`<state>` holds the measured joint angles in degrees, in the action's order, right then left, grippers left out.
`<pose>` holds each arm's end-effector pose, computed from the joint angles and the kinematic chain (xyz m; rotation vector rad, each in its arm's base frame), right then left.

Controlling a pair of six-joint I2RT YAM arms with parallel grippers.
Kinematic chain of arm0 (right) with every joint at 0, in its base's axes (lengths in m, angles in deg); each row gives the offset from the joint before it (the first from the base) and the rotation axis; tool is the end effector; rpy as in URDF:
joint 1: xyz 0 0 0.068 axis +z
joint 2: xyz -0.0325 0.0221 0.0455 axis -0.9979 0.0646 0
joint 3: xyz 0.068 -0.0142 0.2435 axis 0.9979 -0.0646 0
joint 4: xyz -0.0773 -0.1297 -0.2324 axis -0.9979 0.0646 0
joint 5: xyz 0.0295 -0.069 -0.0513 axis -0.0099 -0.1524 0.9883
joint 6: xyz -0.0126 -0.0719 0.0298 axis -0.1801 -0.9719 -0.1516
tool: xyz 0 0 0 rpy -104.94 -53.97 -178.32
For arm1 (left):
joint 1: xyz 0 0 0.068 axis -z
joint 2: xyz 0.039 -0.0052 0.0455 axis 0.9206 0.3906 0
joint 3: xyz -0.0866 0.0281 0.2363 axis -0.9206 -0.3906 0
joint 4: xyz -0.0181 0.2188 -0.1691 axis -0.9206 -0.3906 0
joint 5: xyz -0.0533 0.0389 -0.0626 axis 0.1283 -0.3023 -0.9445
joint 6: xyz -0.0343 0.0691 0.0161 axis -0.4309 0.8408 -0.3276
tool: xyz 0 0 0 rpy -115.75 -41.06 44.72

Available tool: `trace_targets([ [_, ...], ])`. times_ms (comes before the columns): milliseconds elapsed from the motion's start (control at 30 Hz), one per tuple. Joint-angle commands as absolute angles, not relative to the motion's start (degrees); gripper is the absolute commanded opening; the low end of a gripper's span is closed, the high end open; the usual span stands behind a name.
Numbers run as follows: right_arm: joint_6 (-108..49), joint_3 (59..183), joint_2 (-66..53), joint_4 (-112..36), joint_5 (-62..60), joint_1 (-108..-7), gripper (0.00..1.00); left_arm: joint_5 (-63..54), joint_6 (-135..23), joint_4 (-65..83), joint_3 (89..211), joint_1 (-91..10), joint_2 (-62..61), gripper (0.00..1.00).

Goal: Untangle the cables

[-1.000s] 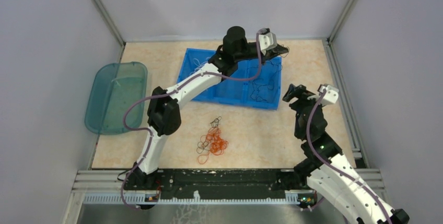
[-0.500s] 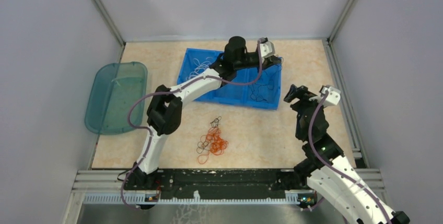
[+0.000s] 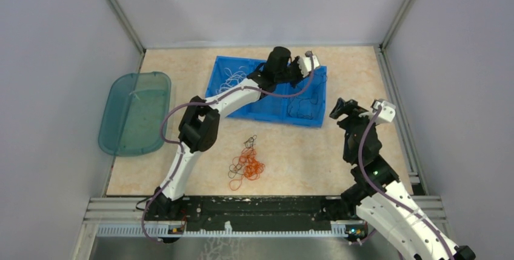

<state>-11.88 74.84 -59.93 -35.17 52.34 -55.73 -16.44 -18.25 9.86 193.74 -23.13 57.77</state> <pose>0.1841 0.0526 0.2925 0.5222 1.4992 0.1128 0.4078 -0.4246 0.2312 1.2604 1.3536 -0.5395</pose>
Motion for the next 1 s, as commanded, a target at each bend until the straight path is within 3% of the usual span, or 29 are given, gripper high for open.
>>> trace_targets([
  [0,-10.9,77.1,-59.3,-35.4,52.2,-56.4,0.73,-8.2,-8.1,3.8,190.0,-21.9,55.1,0.14],
  [367,-9.8,79.1,-58.5,-33.0,51.6,-56.4,0.73,-8.7,-5.3,0.0,190.9,-19.7,56.7,0.1],
  [533,-9.9,78.3,-59.3,-33.5,52.0,-56.4,0.73,-12.0,-7.0,-0.1,193.1,-19.4,59.4,0.17],
  [667,-10.2,77.6,-59.4,-34.5,52.1,-56.5,0.73,-14.8,-6.0,-1.3,193.5,-19.4,60.7,0.37],
  [833,-10.3,77.8,-59.4,-34.2,52.2,-56.5,0.73,-19.0,-3.6,-4.3,193.5,-19.4,58.8,0.74],
  [967,-10.2,78.9,-59.3,-33.8,51.9,-56.5,0.73,-20.0,-1.5,-6.9,192.4,-19.7,54.2,0.82],
])
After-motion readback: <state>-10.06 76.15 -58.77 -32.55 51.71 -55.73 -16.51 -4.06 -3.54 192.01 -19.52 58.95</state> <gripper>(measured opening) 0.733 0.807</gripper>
